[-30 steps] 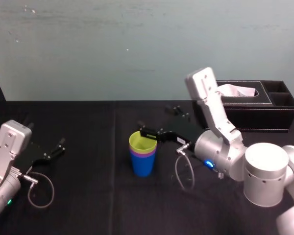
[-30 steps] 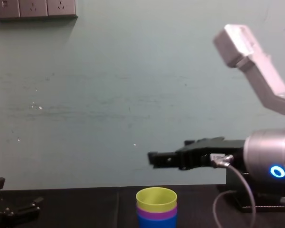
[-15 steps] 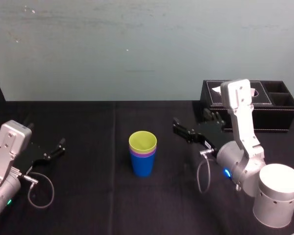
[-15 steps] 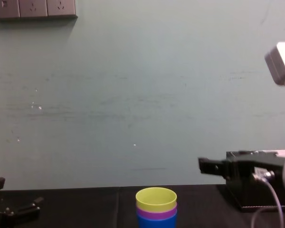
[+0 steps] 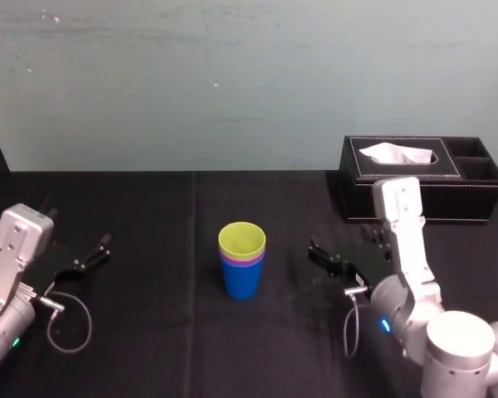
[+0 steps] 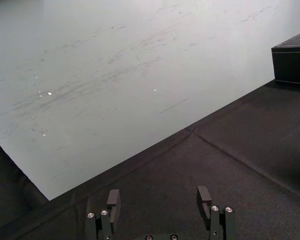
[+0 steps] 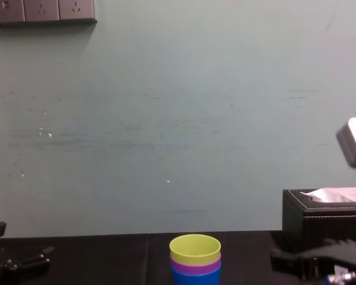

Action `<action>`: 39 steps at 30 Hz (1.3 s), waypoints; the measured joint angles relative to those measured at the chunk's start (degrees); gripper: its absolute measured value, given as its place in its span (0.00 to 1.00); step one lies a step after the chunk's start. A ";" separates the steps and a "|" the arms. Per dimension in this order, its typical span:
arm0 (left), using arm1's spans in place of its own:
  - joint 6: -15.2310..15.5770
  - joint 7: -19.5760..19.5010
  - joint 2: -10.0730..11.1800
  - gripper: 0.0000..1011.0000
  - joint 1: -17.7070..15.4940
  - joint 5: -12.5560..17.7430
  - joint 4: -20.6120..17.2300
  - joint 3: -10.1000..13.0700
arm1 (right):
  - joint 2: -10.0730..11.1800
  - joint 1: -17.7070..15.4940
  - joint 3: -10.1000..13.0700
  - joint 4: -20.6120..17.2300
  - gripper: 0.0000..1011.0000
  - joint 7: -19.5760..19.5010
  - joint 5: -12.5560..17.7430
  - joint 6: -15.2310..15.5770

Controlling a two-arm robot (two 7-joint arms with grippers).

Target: Stack the three plastic cups sequentially using one hand.

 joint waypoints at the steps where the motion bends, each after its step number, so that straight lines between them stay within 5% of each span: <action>1: 0.00 0.00 0.00 0.99 0.00 0.00 0.00 0.00 | -0.39 -0.24 0.00 0.68 0.99 -0.56 -0.55 -0.33; 11: 0.00 0.00 0.00 0.99 0.00 0.00 0.00 0.00 | -1.85 -0.67 -0.08 3.59 0.99 -2.05 -3.01 -1.08; 39: 0.00 0.00 0.00 0.99 0.00 0.00 0.00 0.00 | -1.72 -0.61 -0.13 3.29 0.99 -1.94 -2.68 -1.04</action>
